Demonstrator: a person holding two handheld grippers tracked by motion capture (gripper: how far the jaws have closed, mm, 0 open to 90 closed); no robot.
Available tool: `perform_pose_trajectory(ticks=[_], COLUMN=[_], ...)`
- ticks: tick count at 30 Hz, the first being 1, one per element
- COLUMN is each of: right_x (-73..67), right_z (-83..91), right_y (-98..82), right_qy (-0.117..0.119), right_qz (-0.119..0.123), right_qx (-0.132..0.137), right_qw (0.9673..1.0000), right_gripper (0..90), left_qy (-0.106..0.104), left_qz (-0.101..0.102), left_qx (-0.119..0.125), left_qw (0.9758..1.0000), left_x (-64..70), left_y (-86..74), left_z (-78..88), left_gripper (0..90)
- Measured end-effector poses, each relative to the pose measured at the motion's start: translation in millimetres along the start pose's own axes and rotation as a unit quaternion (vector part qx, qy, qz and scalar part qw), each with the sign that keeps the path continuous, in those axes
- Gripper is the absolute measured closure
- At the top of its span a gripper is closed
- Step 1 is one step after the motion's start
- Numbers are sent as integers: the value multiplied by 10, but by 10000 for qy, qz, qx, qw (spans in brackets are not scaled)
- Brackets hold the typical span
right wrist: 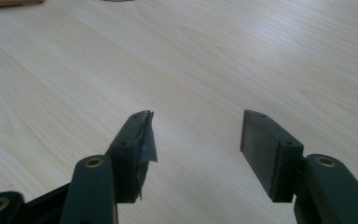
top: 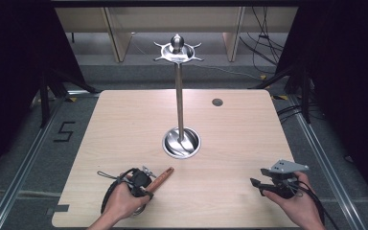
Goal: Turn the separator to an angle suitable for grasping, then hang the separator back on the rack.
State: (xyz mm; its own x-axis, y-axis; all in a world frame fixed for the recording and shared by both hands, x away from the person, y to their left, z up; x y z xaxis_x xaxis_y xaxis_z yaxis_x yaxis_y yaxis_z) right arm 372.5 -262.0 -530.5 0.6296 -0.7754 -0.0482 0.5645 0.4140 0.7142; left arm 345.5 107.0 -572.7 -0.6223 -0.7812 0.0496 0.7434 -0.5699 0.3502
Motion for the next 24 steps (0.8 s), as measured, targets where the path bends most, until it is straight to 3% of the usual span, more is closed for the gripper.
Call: perform_pose_trajectory(ticks=[6,7,9,11,12,14,15,17,18,19,20,24], right_x=[-6,0,-2,-1,24,6,37,41,1,15,15,6], right_z=[-1,-2,2,4,2,11,16,18,27,19,19,-3], right_y=[-8,-2,-4,-4,-1,-13,-4,4,-2,17,17,34], right_qy=[20,18,34,20,12,17,23,5,7,-8,-8,8], right_qz=[-28,-28,-28,-58,53,-74,22,45,-156,33,33,97], right_qx=[-42,-19,-26,0,23,20,0,24,-11,37,37,19], right_qw=[10000,10000,10000,10000,10000,10000,10000,10000,9999,10000,10000,10000], right_gripper=[442,442,443,442,443,442,443,443,442,442,442,442], left_qy=[98,81,24,-41,43,113,161,146,176,222,279,174], left_qz=[155,254,248,331,202,145,39,-6,40,-48,-65,-202], left_qx=[78,105,150,329,357,530,614,612,683,629,691,497], left_qw=[9998,9996,9996,9989,9992,9984,9980,9980,9975,9978,9972,9984], left_x=[-144,-162,-159,-144,-175,-193,-211,-221,-229,-245,-255,-242], left_y=[-65,-62,-51,4,20,81,117,121,140,134,153,178], left_z=[46,65,88,139,179,236,265,269,255,255,238,235], left_gripper=[891,892,891,891,891,870,797,770,748,681,681,579])
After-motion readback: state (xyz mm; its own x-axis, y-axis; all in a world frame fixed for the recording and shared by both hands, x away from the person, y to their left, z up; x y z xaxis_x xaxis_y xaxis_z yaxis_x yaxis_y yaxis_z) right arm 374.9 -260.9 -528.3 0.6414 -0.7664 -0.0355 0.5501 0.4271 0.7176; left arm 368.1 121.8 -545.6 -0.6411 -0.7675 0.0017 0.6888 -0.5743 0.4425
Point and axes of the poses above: each handheld gripper's, and its own axes: z roughly backward along the jaws, y roughly out of its top, x roughly to its right, the point moved 10 cm from there along -z, roughly forward along the jaws, and after that the axes turned 4 degrees about y, right-handed, at the moved point
